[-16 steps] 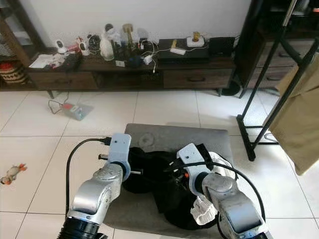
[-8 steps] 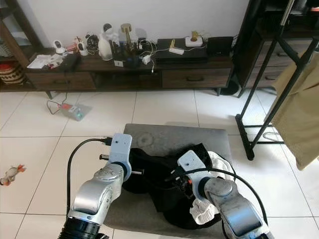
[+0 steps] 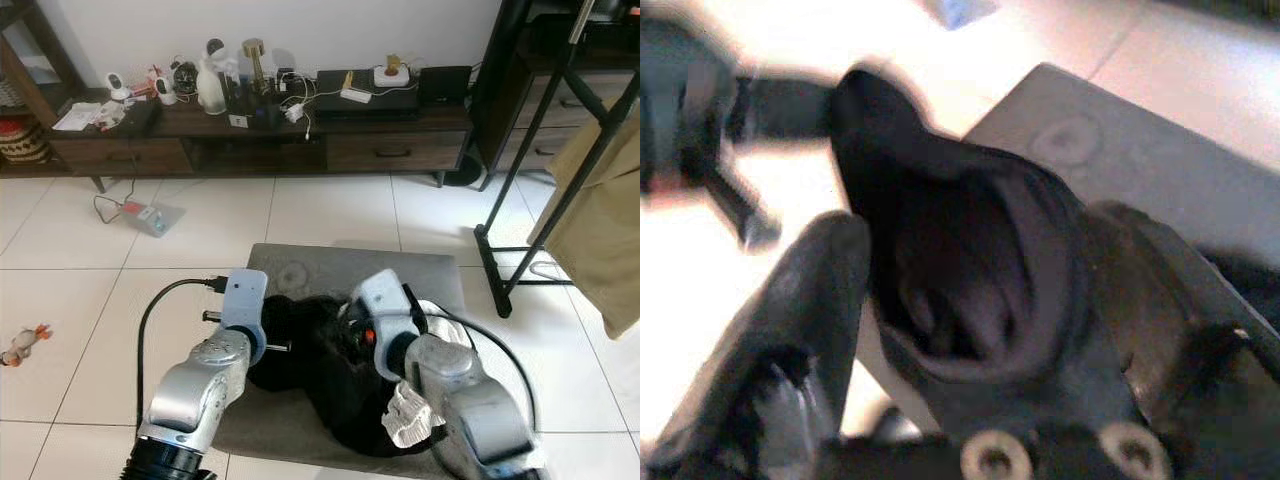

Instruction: Hang hanger

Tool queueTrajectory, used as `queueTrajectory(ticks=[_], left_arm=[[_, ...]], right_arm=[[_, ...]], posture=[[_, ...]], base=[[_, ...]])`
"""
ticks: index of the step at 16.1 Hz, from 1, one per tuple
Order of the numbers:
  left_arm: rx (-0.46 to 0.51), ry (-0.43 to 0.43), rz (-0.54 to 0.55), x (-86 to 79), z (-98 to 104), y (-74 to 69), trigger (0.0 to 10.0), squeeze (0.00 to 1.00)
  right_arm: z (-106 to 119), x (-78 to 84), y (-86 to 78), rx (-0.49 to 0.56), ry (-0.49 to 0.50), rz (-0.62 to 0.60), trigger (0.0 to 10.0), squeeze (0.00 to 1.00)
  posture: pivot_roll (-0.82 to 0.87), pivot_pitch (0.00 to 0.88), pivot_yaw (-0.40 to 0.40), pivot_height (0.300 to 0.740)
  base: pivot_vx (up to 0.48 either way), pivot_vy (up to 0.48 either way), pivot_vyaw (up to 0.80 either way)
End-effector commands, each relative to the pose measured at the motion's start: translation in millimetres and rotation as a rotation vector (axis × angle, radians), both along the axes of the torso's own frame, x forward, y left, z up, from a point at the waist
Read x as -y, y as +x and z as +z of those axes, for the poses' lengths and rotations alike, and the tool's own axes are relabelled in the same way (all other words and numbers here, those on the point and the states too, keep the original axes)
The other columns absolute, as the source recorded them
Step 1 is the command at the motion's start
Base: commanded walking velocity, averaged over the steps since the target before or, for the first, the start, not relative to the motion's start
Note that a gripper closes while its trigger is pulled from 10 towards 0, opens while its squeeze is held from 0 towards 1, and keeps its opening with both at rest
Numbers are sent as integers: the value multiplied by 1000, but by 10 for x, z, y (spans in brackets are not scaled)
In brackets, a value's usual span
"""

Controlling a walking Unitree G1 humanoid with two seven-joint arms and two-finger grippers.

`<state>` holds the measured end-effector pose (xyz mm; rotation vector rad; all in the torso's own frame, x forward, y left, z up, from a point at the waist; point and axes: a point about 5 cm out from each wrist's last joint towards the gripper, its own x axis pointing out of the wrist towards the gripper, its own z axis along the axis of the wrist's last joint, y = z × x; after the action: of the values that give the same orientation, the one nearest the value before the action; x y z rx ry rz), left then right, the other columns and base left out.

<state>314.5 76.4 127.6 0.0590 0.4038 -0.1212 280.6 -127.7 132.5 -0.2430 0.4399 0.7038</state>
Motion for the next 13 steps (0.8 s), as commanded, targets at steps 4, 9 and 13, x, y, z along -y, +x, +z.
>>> queueTrajectory(ticks=[4,9,13], left_arm=[[3,0,-2,-7,11,-25,0,0],[4,-5,-13,8,19,-25,0,0],[7,-12,-25,34,35,-14,0,0]], right_arm=[[-294,246,-34,-23,-341,-26,10000,0],[-79,83,141,78,-140,-177,10000,0],[-216,-219,-99,-48,-95,57,10000,0]], posture=[[65,202,23,740],[67,202,24,740],[60,201,27,740]], base=[[0,0,0],[0,0,0],[0,0,0]])
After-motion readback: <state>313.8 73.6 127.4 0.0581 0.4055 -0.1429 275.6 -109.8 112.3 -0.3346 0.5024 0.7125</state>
